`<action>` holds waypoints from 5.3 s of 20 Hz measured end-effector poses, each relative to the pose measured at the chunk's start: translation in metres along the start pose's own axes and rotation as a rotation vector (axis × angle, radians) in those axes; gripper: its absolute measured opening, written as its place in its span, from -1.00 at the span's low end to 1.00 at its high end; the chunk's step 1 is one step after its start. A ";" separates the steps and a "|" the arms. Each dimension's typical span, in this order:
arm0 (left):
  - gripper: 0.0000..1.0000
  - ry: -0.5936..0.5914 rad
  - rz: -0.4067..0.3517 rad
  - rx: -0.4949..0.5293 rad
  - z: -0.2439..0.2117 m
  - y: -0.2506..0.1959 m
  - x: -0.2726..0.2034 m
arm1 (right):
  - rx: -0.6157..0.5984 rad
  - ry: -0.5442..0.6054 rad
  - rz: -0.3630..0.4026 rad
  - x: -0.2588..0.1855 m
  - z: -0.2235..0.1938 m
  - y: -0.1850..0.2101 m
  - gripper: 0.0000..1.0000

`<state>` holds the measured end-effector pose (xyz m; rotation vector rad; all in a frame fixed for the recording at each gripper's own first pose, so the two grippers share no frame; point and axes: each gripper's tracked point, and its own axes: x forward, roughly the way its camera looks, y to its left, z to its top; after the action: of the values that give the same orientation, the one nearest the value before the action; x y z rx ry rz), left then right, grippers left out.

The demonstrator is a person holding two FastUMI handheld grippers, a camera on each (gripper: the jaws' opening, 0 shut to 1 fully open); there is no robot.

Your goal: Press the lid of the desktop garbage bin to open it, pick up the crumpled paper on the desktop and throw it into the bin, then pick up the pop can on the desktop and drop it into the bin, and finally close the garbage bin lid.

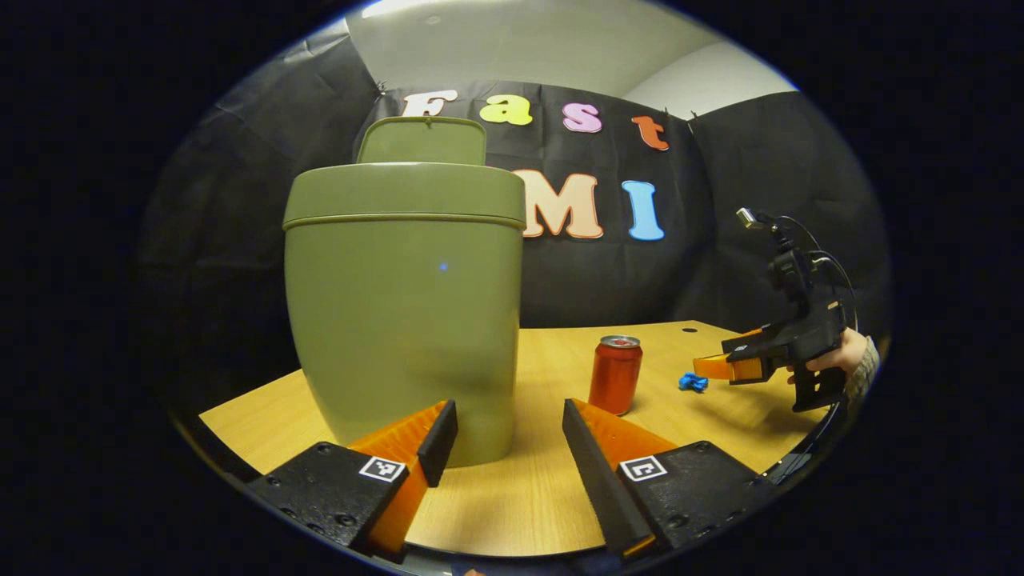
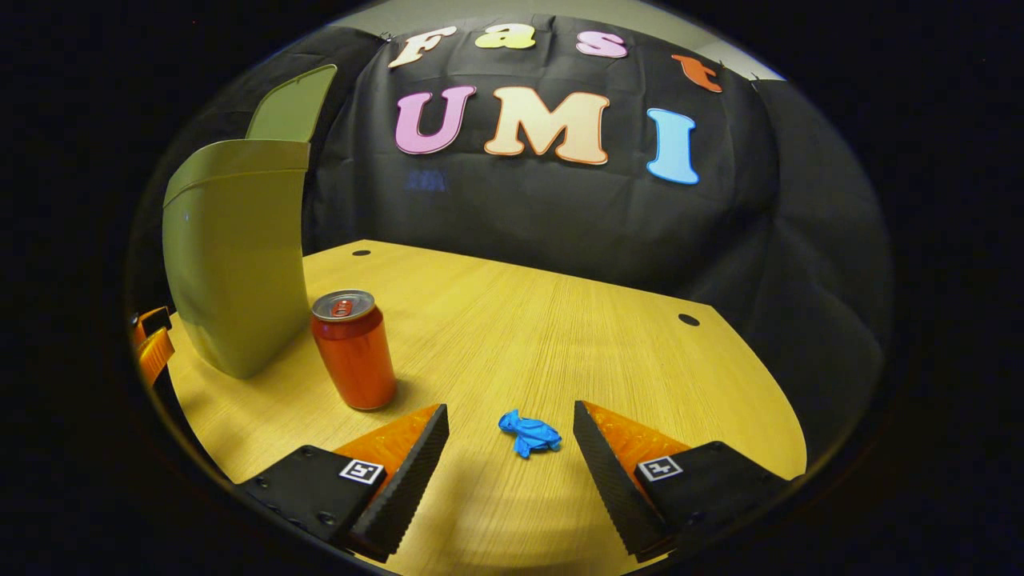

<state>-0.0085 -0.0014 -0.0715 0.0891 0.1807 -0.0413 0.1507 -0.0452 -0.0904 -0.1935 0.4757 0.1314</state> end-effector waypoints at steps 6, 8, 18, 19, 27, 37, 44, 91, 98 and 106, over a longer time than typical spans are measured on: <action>0.83 0.008 0.052 -0.009 -0.009 0.013 0.002 | -0.061 0.121 0.055 0.025 -0.015 0.000 0.99; 0.83 0.013 0.062 -0.008 -0.013 0.016 0.003 | -0.065 0.172 0.064 0.033 -0.025 -0.001 0.99; 0.83 0.041 0.090 0.005 -0.027 0.026 0.012 | -0.048 0.240 0.057 0.051 -0.030 -0.008 0.88; 0.83 0.037 0.088 0.007 -0.025 0.026 0.014 | -0.046 0.247 0.056 0.052 -0.030 -0.009 0.80; 0.83 0.044 0.079 0.011 -0.027 0.027 0.024 | -0.054 0.290 0.087 0.051 -0.036 -0.002 0.10; 0.83 0.042 0.084 0.007 -0.030 0.031 0.020 | -0.069 0.268 0.056 0.039 -0.027 -0.006 -0.35; 0.83 0.030 0.058 0.028 -0.026 0.024 0.012 | -0.061 0.174 0.049 0.018 0.009 -0.007 -0.35; 0.83 0.026 -0.069 -0.005 -0.044 0.003 -0.011 | -0.281 -0.350 0.589 -0.087 0.295 0.317 0.81; 0.82 0.022 -0.135 0.002 -0.035 -0.025 -0.002 | -0.193 -0.445 0.467 -0.101 0.307 0.233 1.00; 0.82 0.020 -0.273 0.025 -0.012 -0.086 0.028 | -0.062 -0.506 0.244 -0.123 0.272 0.082 0.96</action>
<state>0.0128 -0.0868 -0.0956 0.0889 0.2111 -0.3151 0.1485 0.0836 0.1913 -0.1548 -0.0113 0.4223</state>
